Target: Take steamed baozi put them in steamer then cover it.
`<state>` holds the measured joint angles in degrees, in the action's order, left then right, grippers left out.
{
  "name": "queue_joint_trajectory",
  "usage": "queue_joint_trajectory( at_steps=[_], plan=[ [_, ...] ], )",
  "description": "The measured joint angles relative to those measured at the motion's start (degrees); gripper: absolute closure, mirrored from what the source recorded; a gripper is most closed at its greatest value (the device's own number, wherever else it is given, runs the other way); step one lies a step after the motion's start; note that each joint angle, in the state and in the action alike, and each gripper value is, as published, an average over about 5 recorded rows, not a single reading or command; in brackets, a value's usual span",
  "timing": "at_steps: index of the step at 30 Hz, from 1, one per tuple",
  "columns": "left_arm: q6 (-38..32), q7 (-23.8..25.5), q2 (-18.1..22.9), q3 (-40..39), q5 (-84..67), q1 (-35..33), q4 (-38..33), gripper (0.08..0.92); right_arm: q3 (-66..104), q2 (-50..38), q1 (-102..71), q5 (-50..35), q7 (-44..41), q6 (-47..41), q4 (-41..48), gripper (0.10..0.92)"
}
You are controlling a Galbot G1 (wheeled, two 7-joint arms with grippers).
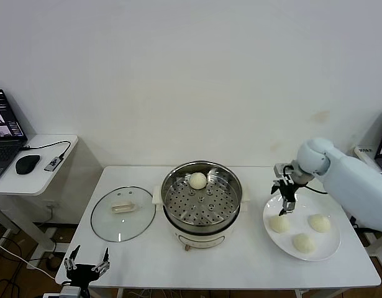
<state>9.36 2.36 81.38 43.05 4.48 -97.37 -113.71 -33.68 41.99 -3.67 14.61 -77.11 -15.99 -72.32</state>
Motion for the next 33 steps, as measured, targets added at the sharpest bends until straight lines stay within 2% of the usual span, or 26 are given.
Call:
queue_joint_trajectory(
  at_steps=[33],
  plan=[
    [0.0, 0.1, 0.1, -0.9, 0.4, 1.4, 2.4, 0.177, 3.3, 3.6, -6.8, 6.1, 1.6, 0.7, 6.5, 0.203]
  ],
)
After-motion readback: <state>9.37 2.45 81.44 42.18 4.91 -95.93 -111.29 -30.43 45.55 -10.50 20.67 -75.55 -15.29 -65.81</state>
